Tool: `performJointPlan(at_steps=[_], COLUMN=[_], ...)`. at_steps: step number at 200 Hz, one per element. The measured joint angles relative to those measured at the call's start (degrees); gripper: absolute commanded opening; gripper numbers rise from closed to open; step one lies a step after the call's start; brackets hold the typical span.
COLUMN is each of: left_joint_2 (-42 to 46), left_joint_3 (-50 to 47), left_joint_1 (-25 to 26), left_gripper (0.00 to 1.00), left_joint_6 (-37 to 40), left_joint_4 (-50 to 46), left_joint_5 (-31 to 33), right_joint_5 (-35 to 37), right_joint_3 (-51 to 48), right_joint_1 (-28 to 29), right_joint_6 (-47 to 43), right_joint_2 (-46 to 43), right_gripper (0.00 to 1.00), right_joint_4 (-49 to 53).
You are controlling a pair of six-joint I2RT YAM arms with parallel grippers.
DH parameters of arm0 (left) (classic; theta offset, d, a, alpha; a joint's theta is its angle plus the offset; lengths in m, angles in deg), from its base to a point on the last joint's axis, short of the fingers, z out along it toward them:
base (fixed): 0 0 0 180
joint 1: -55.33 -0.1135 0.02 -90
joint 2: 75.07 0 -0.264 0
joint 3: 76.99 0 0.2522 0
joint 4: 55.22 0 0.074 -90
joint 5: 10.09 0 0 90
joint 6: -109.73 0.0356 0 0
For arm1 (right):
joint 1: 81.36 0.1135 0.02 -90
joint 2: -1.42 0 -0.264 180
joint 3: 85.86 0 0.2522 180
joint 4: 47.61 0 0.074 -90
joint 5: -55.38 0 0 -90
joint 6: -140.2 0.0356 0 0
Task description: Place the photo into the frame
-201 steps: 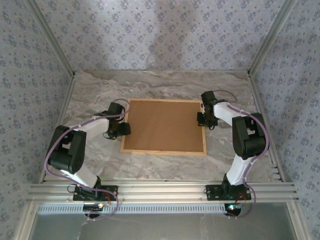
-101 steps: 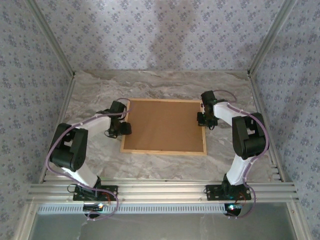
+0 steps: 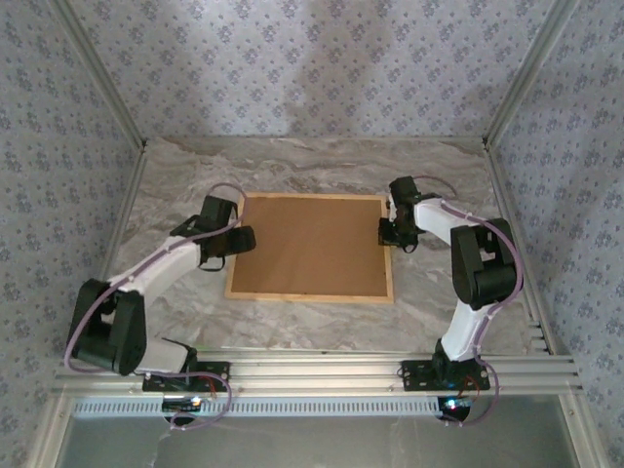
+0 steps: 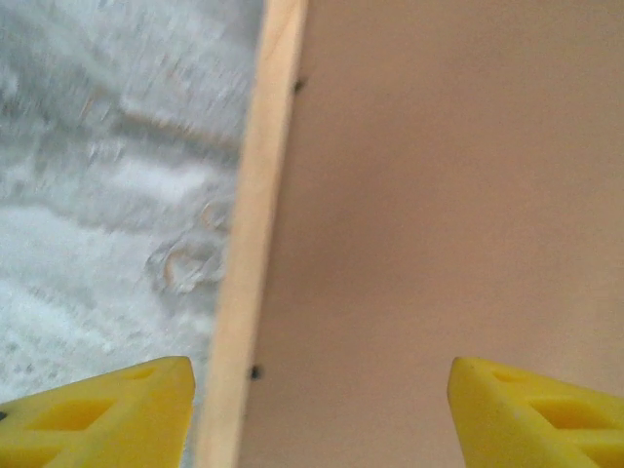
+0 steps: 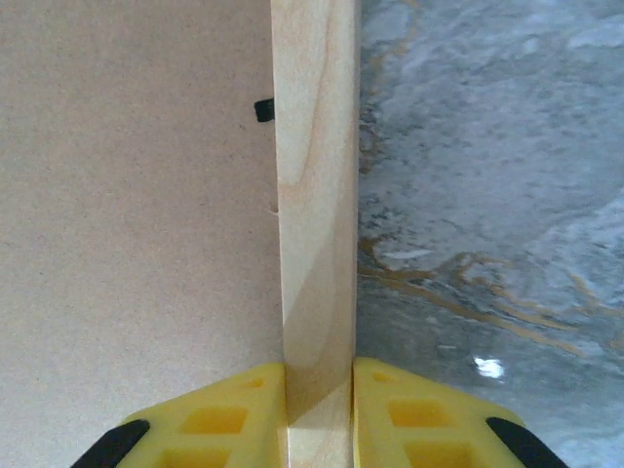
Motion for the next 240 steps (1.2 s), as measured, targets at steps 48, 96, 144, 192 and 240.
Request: performJointPlan(at_steps=[48,96,144,192,240], left_joint_2=[-0.87,-7.02,-14.03,-19.47,-20.55], left_joint_3=[-0.46,-0.50,-0.04,1.86,2.54], left_joint_1=[10.01,25.68,30.05,30.45,30.80], left_gripper=[0.70,0.70,0.66,0.56,0.37], left_joint_6=[10.38,32.15,46.88,54.14,56.96], left_joint_4=[9.09,13.35,15.52,15.58,16.02], left_joint_5=[-4.74,-8.33,-10.29,-10.45,-11.63], right_joint_5=[-6.08,-10.14,-9.51,-9.09,-9.05], right_joint_3=[7.65,12.76,6.01,-0.17,-2.01], right_joint_1=[1.11,2.47,-0.83,-0.50,-0.13], right_joint_6=[2.51,2.05,1.88,1.88,1.81], right_joint_2=[5.75,5.53,-2.16,-4.09,-5.33], right_gripper=[0.30,0.45,0.55,0.59,0.61], right_joint_4=[-1.29,-1.14,-0.92,-0.90,0.02])
